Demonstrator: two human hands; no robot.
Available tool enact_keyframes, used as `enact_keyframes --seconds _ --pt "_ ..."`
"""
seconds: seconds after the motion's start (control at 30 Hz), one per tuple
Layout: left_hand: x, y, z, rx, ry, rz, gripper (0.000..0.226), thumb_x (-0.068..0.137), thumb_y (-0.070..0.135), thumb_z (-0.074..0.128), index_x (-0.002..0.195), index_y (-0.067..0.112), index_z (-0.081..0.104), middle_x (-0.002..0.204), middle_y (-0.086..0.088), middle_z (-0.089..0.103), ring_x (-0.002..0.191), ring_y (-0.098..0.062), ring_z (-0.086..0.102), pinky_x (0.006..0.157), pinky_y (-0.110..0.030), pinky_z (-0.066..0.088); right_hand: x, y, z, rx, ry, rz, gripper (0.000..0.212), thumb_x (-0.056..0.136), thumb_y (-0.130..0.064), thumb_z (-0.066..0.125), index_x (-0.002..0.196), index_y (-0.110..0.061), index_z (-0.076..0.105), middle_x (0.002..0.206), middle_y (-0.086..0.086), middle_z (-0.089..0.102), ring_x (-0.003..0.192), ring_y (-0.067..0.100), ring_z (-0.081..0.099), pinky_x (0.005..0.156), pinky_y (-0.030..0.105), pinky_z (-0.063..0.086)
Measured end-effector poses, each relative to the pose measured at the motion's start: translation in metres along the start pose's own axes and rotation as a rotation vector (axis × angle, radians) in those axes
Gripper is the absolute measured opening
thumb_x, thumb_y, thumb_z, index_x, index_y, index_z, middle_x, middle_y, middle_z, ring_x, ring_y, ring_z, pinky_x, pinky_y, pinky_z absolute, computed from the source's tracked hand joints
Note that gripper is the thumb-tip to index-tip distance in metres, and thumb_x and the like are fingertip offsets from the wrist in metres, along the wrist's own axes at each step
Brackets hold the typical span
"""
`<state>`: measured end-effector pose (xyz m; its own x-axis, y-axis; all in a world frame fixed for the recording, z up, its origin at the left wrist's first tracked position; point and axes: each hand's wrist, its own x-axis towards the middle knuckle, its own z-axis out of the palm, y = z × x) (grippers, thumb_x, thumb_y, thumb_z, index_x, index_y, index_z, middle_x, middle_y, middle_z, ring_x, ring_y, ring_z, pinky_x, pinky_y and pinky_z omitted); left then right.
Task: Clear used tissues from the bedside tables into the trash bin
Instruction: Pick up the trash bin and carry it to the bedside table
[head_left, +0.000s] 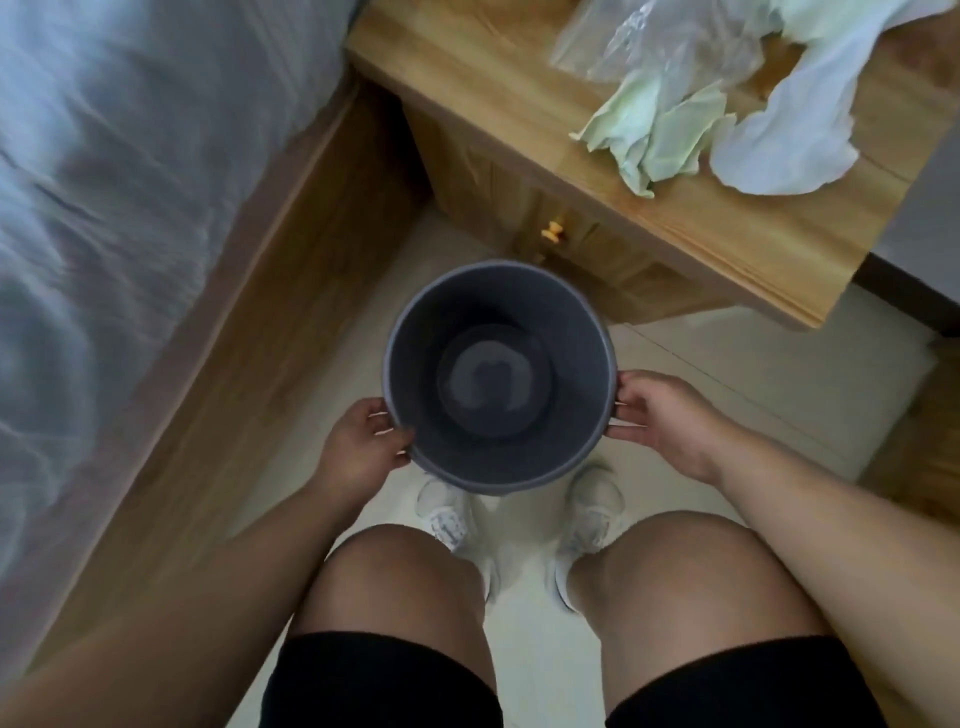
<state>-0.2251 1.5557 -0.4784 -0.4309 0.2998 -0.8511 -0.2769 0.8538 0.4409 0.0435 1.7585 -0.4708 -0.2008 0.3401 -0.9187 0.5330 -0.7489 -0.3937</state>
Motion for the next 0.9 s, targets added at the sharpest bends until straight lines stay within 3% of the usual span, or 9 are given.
enact_keyframes --seconds 0.07,0.17,0.33,0.43,0.53,0.67,0.9 --pt "0.012 -0.001 0.003 -0.042 0.011 -0.003 0.028 0.094 -0.003 0.070 0.116 0.012 0.061 0.110 -0.011 0.075 0.095 -0.030 0.076 0.068 -0.031 0.061 0.010 0.001 0.002 0.001 -0.020 0.000 0.030 0.071 -0.024 0.059 0.088 -0.020 0.083 0.099 0.001 0.082 0.096 0.019 0.076 0.086 0.038 0.058" --pt "0.020 0.002 0.003 -0.096 -0.018 -0.029 0.027 0.094 -0.002 0.071 0.110 0.019 0.062 0.107 -0.006 0.077 0.093 -0.024 0.077 0.064 -0.026 0.061 0.018 0.000 0.002 0.018 -0.013 -0.006 0.031 0.077 -0.020 0.059 0.102 -0.017 0.077 0.103 0.003 0.081 0.102 0.022 0.074 0.087 0.039 0.057" --pt "-0.012 0.010 -0.009 -0.110 -0.042 -0.111 0.040 0.095 0.011 0.073 0.131 0.020 0.059 0.114 -0.007 0.074 0.101 -0.020 0.072 0.078 -0.033 0.058 -0.004 -0.007 0.001 -0.016 0.074 0.043 0.023 0.099 -0.018 0.055 0.115 -0.015 0.071 0.122 0.005 0.072 0.113 0.022 0.068 0.086 0.039 0.057" --pt "-0.064 0.032 -0.022 -0.119 -0.006 -0.120 0.029 0.098 0.013 0.069 0.126 0.019 0.063 0.108 -0.007 0.073 0.097 -0.021 0.074 0.076 -0.032 0.059 -0.061 -0.021 -0.002 -0.016 0.131 0.062 0.013 0.104 -0.020 0.055 0.111 -0.018 0.066 0.116 0.010 0.071 0.101 0.025 0.072 0.075 0.038 0.059" --pt "-0.138 0.067 -0.039 -0.112 -0.054 -0.106 0.016 0.100 0.016 0.068 0.115 0.022 0.069 0.107 -0.007 0.078 0.096 -0.022 0.077 0.076 -0.032 0.062 -0.142 -0.045 -0.008 -0.125 0.136 0.048 0.019 0.107 -0.019 0.051 0.120 -0.019 0.064 0.110 0.009 0.074 0.096 0.027 0.075 0.070 0.035 0.059" --pt "-0.255 0.114 -0.075 -0.010 -0.108 -0.019 0.015 0.102 0.018 0.066 0.117 0.020 0.070 0.107 -0.007 0.079 0.099 -0.025 0.076 0.081 -0.036 0.063 -0.262 -0.088 -0.014 -0.300 0.159 0.028 0.019 0.106 -0.013 0.048 0.112 -0.019 0.065 0.105 0.013 0.074 0.087 0.028 0.072 0.066 0.035 0.056" --pt "-0.392 0.143 -0.145 0.158 -0.192 -0.012 0.013 0.100 0.015 0.065 0.112 0.015 0.072 0.107 -0.015 0.077 0.078 -0.020 0.072 0.068 -0.031 0.057 -0.408 -0.122 -0.029 -0.454 0.167 0.009 0.018 0.100 -0.006 0.052 0.103 -0.014 0.069 0.089 0.011 0.073 0.067 0.021 0.063 0.049 0.028 0.045"
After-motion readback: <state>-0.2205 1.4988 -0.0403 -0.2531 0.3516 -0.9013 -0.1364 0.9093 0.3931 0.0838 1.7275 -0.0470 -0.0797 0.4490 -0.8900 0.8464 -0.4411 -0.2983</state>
